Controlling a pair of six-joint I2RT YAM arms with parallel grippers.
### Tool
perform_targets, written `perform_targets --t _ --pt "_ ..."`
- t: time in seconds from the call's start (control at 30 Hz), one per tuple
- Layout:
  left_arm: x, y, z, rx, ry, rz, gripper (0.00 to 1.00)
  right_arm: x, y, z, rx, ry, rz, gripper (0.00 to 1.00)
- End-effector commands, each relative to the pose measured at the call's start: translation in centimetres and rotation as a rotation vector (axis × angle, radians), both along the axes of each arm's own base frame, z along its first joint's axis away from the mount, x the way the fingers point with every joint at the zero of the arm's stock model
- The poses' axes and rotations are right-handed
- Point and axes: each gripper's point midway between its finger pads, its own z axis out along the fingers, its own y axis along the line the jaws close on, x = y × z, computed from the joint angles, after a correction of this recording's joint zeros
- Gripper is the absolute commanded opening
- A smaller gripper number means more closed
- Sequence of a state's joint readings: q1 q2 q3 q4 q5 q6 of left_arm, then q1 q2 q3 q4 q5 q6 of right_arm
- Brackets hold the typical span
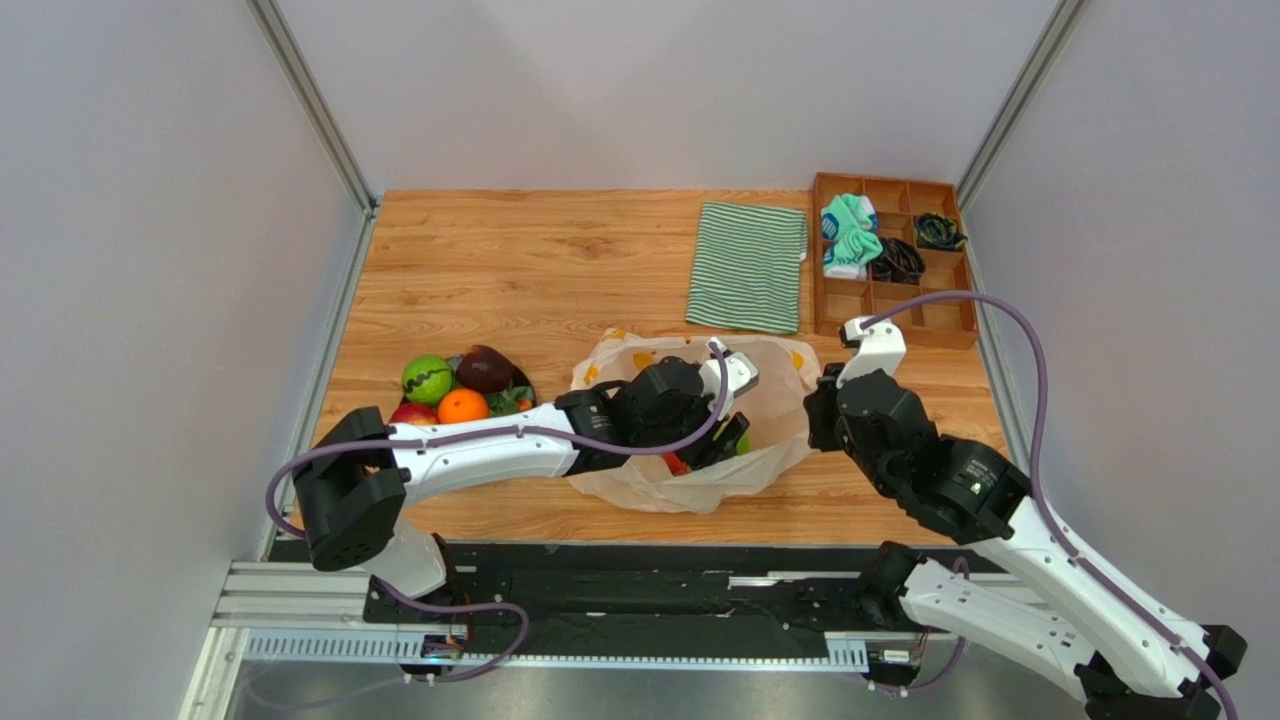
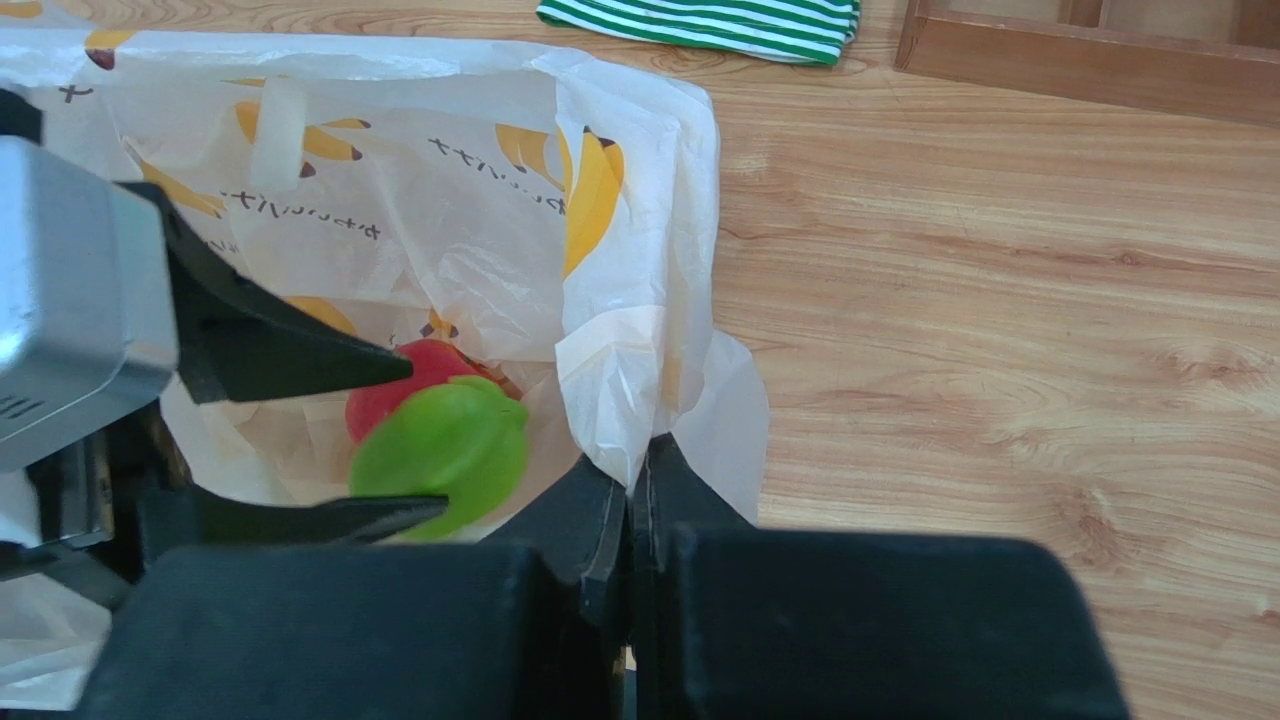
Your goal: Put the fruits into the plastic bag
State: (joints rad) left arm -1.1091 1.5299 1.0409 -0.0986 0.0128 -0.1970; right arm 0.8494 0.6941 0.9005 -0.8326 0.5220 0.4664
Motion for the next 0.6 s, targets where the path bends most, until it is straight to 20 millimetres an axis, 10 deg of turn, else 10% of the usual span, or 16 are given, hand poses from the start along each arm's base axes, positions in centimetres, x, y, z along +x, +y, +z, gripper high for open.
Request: perform_targets --t 0.0,0.57 --pt "0.7 -1.8 2.1 -0.098 0.004 0.04 0.75 0.2 0.0 0.8 0.033 -0.028 -0.015 0.0" --pt "-0.2 -2.0 5.3 -0.212 -0.057 -0.044 0.89 0.3 -0.2 0.7 0.026 -0.026 -0.024 0.0"
